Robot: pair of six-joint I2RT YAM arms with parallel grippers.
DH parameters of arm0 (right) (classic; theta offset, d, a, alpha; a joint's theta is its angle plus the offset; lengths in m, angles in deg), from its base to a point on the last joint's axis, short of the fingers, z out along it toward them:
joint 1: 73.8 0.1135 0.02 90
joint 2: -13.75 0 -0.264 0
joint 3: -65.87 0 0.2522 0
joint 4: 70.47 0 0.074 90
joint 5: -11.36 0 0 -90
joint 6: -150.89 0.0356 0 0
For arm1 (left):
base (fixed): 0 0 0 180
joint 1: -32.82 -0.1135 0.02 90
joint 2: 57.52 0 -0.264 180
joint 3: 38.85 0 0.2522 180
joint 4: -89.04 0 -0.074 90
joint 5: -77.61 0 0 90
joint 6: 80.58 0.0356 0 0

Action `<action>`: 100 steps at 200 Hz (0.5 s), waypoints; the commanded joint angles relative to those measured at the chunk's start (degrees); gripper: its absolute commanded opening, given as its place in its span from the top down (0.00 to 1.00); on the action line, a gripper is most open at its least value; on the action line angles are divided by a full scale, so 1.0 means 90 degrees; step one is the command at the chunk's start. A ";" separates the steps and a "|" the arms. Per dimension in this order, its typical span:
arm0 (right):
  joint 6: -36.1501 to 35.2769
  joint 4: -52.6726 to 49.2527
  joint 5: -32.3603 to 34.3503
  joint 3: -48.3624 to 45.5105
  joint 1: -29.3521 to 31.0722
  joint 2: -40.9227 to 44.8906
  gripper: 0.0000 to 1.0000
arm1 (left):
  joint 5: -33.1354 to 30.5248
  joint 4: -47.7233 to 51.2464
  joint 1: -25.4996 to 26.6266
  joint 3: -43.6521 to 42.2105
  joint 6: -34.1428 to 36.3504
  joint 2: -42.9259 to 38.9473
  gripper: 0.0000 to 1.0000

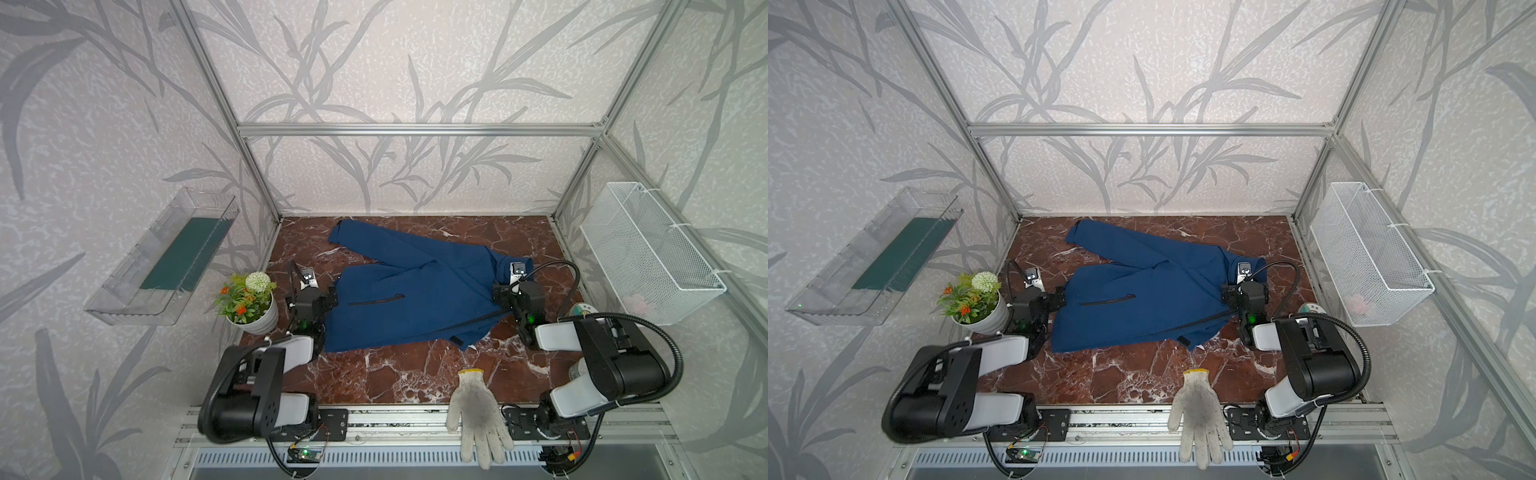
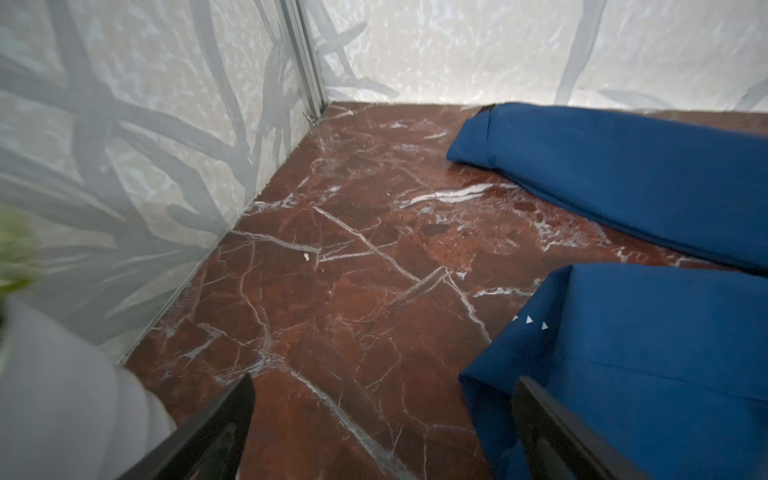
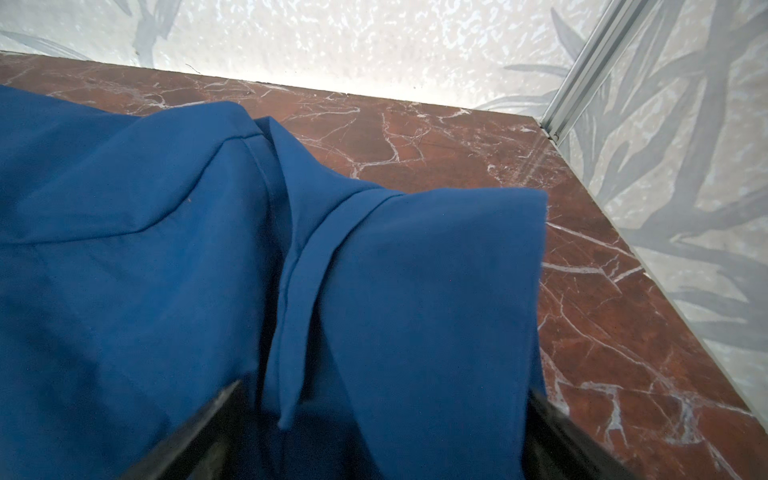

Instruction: Zip up the jacket

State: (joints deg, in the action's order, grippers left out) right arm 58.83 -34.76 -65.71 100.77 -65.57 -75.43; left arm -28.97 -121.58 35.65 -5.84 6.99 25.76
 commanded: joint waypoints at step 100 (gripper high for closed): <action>-0.0059 0.0103 -0.0128 0.0142 -0.0056 0.0065 0.01 | 0.0128 -0.1156 -0.0228 0.0250 -0.0042 0.0736 0.01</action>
State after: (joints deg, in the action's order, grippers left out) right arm 58.78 -34.85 -66.33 101.23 -65.92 -75.43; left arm -27.74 -130.11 33.77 -4.44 6.79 32.62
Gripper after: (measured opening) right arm 0.990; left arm 0.992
